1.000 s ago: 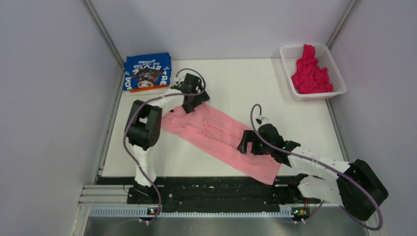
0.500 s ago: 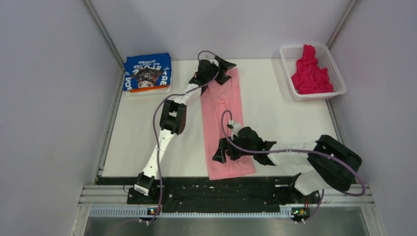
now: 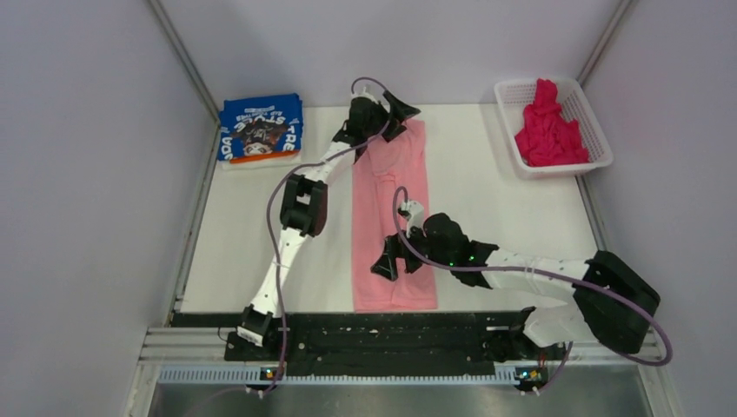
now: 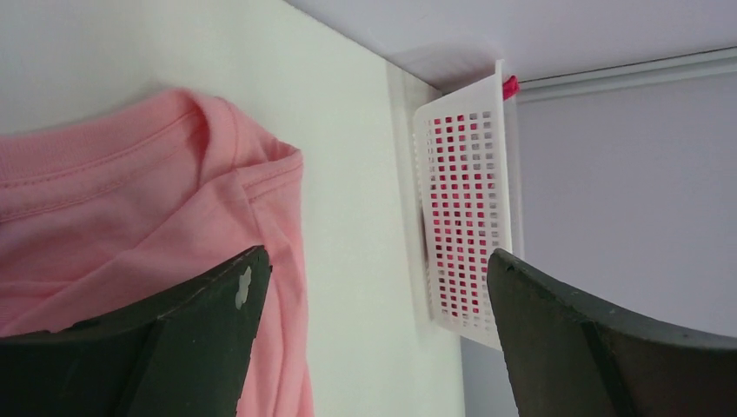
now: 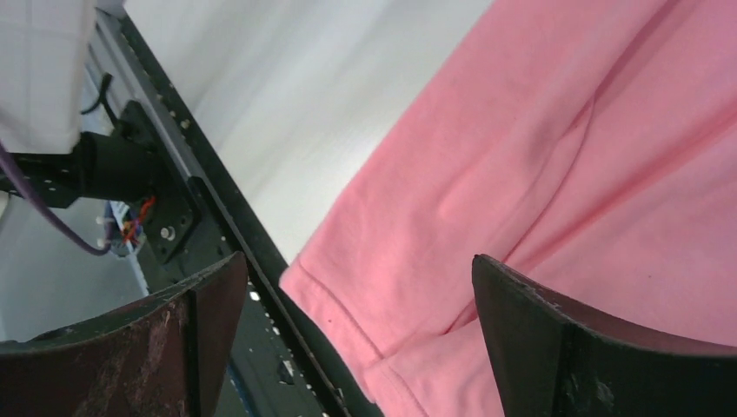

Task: Fold and stack the t-shirts
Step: Rotate the tshirt 90 degrees, then grab the bottom of the folded rectangular tshirt with both arms

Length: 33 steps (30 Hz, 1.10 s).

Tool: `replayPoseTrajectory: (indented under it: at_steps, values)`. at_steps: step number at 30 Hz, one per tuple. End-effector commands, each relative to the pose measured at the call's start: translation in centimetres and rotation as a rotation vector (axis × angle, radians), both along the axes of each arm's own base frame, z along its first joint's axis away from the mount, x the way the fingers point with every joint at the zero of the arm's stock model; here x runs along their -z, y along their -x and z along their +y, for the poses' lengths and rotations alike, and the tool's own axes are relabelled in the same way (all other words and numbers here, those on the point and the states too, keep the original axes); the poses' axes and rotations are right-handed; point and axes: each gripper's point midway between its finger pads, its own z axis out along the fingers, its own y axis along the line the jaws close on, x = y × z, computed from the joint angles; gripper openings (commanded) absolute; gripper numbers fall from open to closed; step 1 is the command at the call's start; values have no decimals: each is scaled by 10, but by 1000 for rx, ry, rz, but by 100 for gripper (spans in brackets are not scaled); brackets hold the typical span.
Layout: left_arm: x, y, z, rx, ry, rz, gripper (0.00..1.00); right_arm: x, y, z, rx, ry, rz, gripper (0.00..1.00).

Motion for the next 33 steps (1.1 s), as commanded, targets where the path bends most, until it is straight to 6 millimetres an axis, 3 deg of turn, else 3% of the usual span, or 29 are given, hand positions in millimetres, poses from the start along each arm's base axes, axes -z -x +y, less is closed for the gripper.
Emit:
replayPoseTrajectory:
  at_steps: [1,3,5,7,9,12,13,14,15,19,23,27,31,33]
  values:
    - [-164,32,9,90,-71,-302,98,-52,-2,-3,39,-100,-91,99]
    - [-185,57,15,138,-113,-323,99,-50,1,-19,83,-60,-82,99]
    - [-206,92,22,186,-144,-324,99,-35,3,-44,154,38,-45,99]
    - [-209,131,36,215,-207,-287,99,-19,12,-69,214,135,15,99]
    - [-208,171,63,155,-313,-236,98,-2,24,-94,280,221,92,97]
    - [-161,230,101,56,-507,-133,99,12,42,-113,339,256,192,91]
    - [-162,252,116,-4,-534,-131,99,16,46,-115,350,261,215,88]
    - [-149,270,126,-44,-558,-123,99,20,50,-117,356,269,234,86]
    - [-121,289,137,-70,-593,-84,99,23,53,-119,358,282,249,85]
    - [-81,352,159,-84,-681,46,98,36,60,-115,349,355,264,79]
    - [-40,418,154,47,-720,142,92,47,61,-105,299,444,222,75]
    - [2,474,170,110,-785,286,88,55,64,-100,307,476,235,70]
    - [38,523,168,235,-787,378,83,62,71,-95,286,461,256,65]
    - [49,538,169,262,-795,411,81,66,73,-98,296,468,270,61]
